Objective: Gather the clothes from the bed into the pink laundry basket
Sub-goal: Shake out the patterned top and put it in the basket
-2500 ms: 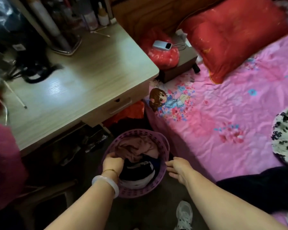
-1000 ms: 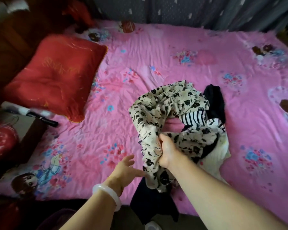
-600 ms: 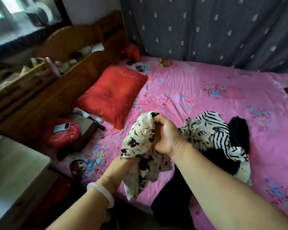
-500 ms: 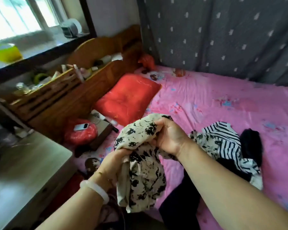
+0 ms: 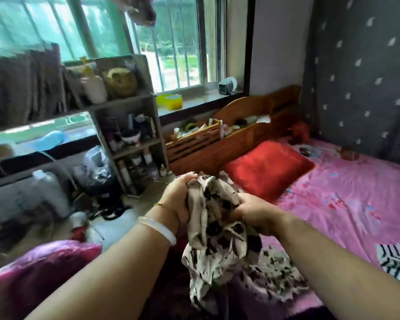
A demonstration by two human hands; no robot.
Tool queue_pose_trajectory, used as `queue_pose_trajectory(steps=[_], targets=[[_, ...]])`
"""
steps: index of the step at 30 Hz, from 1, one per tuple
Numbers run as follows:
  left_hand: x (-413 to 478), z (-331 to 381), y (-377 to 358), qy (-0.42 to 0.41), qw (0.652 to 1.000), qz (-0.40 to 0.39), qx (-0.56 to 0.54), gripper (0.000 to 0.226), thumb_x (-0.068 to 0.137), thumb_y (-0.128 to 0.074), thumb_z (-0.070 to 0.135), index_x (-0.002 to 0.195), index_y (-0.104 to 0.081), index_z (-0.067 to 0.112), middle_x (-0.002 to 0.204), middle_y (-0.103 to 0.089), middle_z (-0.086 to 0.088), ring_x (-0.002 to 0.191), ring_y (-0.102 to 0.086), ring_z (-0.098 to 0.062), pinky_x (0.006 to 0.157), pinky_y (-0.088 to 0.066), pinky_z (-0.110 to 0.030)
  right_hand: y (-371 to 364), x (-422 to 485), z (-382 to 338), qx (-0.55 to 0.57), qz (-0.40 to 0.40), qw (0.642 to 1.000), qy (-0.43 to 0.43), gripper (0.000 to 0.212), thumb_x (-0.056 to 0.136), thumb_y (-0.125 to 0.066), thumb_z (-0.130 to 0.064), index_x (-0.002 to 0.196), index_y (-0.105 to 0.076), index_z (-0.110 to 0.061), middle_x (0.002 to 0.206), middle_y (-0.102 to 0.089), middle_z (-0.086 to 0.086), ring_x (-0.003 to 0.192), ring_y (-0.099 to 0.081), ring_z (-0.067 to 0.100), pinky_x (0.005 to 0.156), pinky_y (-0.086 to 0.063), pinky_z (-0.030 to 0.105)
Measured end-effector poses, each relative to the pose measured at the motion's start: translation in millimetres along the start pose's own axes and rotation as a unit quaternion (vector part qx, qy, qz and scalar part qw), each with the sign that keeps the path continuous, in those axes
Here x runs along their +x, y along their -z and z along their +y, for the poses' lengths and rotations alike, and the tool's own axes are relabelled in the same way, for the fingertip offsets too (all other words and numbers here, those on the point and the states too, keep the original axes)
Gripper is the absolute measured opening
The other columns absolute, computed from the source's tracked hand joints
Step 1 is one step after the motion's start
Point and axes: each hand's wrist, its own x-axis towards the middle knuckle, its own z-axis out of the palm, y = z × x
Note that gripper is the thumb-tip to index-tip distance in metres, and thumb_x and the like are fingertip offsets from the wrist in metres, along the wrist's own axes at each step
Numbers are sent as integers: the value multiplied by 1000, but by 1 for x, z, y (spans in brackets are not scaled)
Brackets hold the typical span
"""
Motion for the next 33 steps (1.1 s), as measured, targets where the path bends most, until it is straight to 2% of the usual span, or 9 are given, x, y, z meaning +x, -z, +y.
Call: queue_pose_trajectory(steps=[4, 7, 12, 18, 22, 24, 27, 31, 33], targets=[[-20, 5, 33, 46, 996, -7, 78, 27, 73, -60, 17, 98, -61, 6, 89, -64, -19, 77, -65, -33, 81, -52, -41, -13, -2, -9, 0, 40, 999, -13, 29, 84, -53, 10, 102, -71, -5, 95, -72, 16, 84, -66, 28, 82, -55, 43], [-24, -2, 53, 67, 987, -3, 143, 51, 71, -63, 14, 121, -60, 0, 117, -64, -27, 111, -61, -42, 99, -47, -52, -17, -8, -13, -11, 32, 999, -10, 28, 87, -51, 4, 96, -73, -11, 83, -75, 8, 70, -68, 16, 66, -57, 28], [-34, -4, 60, 37, 970, 32, 236, 47, 66, -82, 28, 105, -68, 4, 79, -65, -7, 54, -61, -13, 53, -53, -24, -18, -12, -15, 58, 7, 998, -34, 25, 83, -45, 9, 87, -67, -1, 61, -66, 6, 50, -62, 14, 48, -49, 22], [-69, -11, 23, -22, 937, -138, 319, 48, 76, -77, 5, 116, -57, 22, 105, -70, -2, 84, -71, -9, 68, -58, -25, -14, -6, -6, 162, -69, 981, -76, 34, 73, -58, 1, 106, -58, 7, 85, -62, 20, 73, -61, 29, 72, -51, 36], [-60, -24, 12, -107, 856, 4, 507, 4, 81, -64, 20, 80, -66, 17, 70, -67, 5, 62, -61, -7, 58, -53, -18, -12, -2, -4, 113, -56, 989, -77, 22, 79, -59, 1, 101, -61, 7, 88, -61, 21, 73, -62, 27, 72, -52, 35], [-52, -23, 19, -80, 876, 52, 473, 15, 83, -59, 20, 70, -65, 15, 63, -62, 8, 53, -55, -5, 48, -44, -13, -7, -5, -7, -72, 70, 993, -54, 9, 82, -65, -2, 90, -64, -5, 85, -63, 14, 71, -61, 20, 70, -49, 31], [-45, -20, 25, -46, 898, 74, 432, 15, 80, -58, 9, 84, -72, 5, 76, -70, -4, 60, -59, -12, 55, -48, -20, 1, -8, -5, -171, 191, 967, 3, 44, 77, -79, -27, 115, -57, -19, 100, -57, 2, 89, -58, 12, 75, -51, 27], [-41, -27, 19, -60, 928, 75, 360, 16, 85, -56, 6, 74, -68, 8, 71, -65, -3, 56, -58, -12, 51, -46, -18, -14, -9, 9, -214, -43, 976, 6, 90, 62, -88, -20, 138, -42, -34, 118, -60, 0, 106, -62, 15, 92, -54, 31], [-40, -26, 16, -64, 959, 70, 268, 17, 82, -53, 0, 73, -65, 8, 71, -63, -9, 53, -57, -14, 46, -45, -18, -23, -5, 24, -291, -56, 955, 15, 64, 63, -82, -11, 118, -56, -32, 109, -68, -5, 100, -65, 11, 87, -56, 33]])
